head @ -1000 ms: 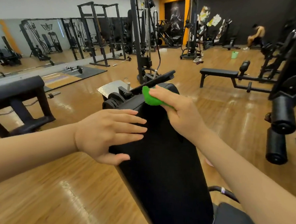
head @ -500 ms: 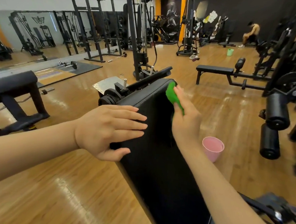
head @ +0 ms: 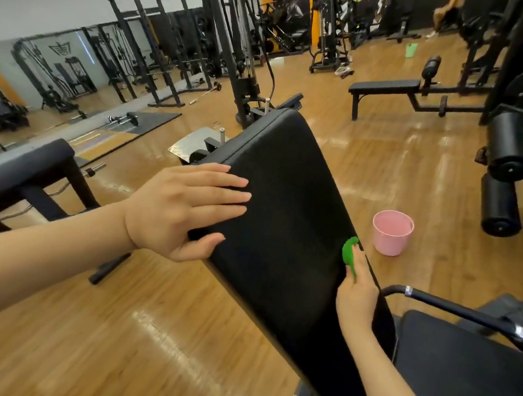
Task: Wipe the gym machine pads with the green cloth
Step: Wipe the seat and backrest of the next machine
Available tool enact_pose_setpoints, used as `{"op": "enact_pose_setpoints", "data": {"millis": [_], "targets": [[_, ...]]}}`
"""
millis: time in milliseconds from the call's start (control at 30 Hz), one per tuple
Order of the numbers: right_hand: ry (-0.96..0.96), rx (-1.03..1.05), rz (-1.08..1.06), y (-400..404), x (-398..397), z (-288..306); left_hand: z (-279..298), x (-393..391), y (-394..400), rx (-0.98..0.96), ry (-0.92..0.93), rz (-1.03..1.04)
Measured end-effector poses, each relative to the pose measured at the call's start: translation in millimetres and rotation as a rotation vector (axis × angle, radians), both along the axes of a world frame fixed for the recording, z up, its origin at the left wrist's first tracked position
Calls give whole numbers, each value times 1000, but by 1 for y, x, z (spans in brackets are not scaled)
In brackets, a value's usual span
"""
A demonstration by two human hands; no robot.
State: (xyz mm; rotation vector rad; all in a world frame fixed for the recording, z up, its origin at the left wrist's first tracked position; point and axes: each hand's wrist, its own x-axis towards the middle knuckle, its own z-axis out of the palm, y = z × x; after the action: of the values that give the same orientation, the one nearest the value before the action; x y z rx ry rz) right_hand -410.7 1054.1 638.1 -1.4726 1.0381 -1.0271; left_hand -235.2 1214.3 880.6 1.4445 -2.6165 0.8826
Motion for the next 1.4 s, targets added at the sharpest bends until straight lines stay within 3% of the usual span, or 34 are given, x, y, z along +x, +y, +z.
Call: {"op": "enact_pose_setpoints", "data": {"millis": [67, 167, 300, 367, 433, 533, 667, 733, 800, 867, 967, 1033, 1133, 1267, 1400], "targets": [[-16, 47, -28, -3, -1, 0, 1, -3, 0, 9, -5, 16], [-145, -13, -48, 5, 8, 50, 2, -9, 2, 17, -23, 55], [-227, -448, 92, 52, 36, 129, 3, -13, 4, 38, -39, 107], [-152, -622, 132, 65, 47, 130, 3, -13, 5, 50, -45, 125], [-111, -659, 118, 60, 45, 108, 3, -13, 7, 52, -43, 135], [-94, -526, 62, 49, 21, 52, 2, -12, 6, 37, -32, 130], [17, -70, 6, 44, -22, -25, 0, -10, 5, 25, -30, 113], [23, 81, -16, 40, -34, -36, -1, -10, 5, 16, -28, 107], [-36, 81, -47, 40, -34, -16, -2, -11, 4, 11, -25, 105], [-150, -72, -53, 50, -22, 30, -1, -12, 4, 5, -21, 106], [-219, -477, 17, 80, 5, 91, 0, -14, 5, 9, -17, 109], [-169, -666, 112, 98, 22, 102, 0, -15, 5, 12, -21, 114], [-143, -757, 150, 99, 27, 87, 0, -14, 6, 12, -29, 118], [-45, -657, 99, 77, 1, 8, 0, -12, 6, 4, -34, 113], [43, -166, 39, 70, -43, -71, -1, -13, 6, 3, -40, 116]]}}
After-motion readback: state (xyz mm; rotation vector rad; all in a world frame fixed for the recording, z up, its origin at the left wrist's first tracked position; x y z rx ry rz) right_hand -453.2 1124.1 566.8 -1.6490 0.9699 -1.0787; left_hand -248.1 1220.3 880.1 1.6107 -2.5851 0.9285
